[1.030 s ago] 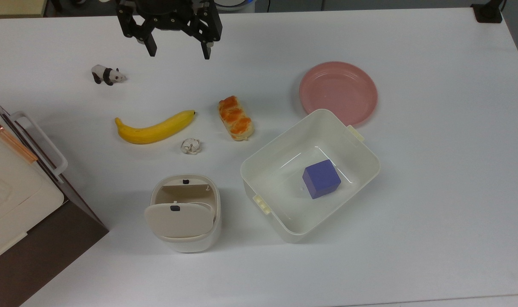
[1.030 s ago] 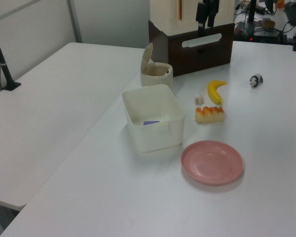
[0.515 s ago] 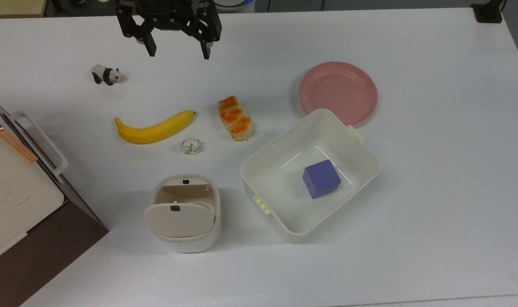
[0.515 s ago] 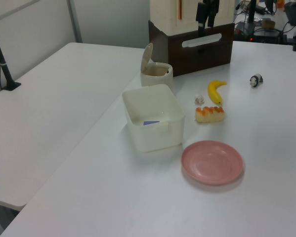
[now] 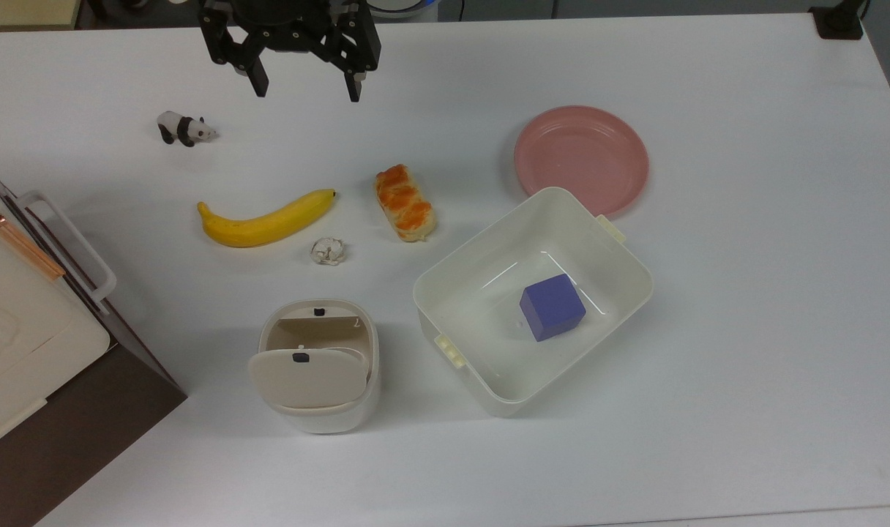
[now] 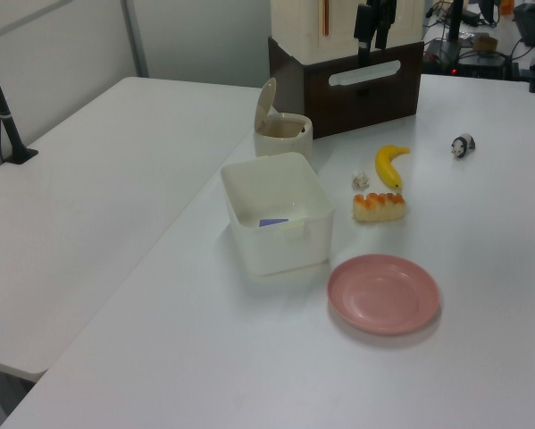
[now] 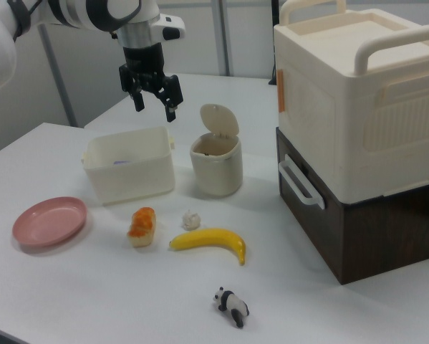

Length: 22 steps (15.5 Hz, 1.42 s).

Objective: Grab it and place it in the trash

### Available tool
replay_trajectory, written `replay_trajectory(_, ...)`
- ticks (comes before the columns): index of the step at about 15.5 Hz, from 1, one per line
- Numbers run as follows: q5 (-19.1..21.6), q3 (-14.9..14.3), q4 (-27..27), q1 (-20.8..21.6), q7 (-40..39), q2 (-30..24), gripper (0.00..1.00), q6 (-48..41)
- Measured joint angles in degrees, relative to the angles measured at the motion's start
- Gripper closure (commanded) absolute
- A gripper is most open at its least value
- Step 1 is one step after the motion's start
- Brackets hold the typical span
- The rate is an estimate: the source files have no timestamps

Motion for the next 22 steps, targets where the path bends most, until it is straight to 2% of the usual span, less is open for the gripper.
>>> replay_trajectory(10, 0.0, -0.1, 0.0, 0.0, -3.3, 0.0, 0.00, 0.0)
replay_trajectory(22, 0.0, -0.1, 0.0, 0.0, -3.5, 0.0, 0.00, 0.0)
